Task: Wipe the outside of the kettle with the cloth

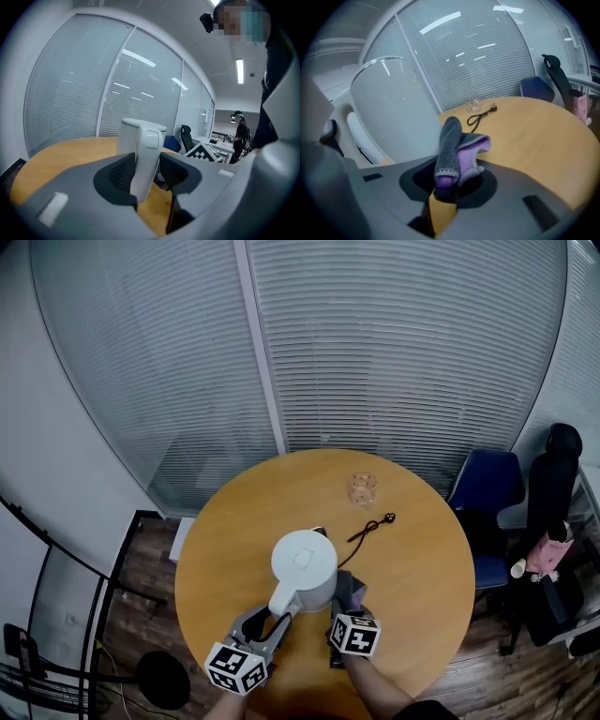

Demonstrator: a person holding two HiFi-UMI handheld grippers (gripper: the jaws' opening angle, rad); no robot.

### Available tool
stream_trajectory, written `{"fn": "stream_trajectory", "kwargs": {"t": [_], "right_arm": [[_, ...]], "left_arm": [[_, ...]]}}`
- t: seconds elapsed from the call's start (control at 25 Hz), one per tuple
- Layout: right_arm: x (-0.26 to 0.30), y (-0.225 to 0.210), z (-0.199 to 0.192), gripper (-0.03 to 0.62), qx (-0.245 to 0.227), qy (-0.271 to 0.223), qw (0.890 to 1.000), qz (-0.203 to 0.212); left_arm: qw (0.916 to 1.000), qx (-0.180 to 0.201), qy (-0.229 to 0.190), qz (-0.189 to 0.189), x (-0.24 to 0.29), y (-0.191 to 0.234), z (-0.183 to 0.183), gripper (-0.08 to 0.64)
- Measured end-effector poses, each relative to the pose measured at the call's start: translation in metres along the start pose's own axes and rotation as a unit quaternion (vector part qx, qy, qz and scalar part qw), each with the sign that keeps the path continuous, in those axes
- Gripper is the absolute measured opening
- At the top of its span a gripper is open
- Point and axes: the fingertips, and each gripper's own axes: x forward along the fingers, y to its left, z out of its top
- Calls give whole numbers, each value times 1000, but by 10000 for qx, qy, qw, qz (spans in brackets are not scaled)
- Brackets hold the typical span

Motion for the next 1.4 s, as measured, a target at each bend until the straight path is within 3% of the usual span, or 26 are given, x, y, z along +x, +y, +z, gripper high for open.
{"fn": "stream_trajectory", "kwargs": {"t": [0.32, 0.52, 0.8, 1.04, 1.4], "right_arm": [[17, -14, -23, 98, 94, 438, 9990, -60], [13, -17, -22, 98, 121, 451, 9989, -8], [-41, 6, 21, 98, 312, -304, 9978, 507], [-95, 35, 62, 97, 373, -899, 9882, 1184], [-134, 80, 84, 98, 218, -1245, 9733, 1917]], "left_arm": [[9999, -3, 54, -142, 2, -6, -1, 166], [9998, -20, 87, -164, 2, -11, -2, 164], [9998, -72, 72, -147, 0, -23, -6, 161], [9998, -84, 54, -151, 6, -39, -7, 161], [9997, -127, 56, -206, 9, -49, -8, 160]]}}
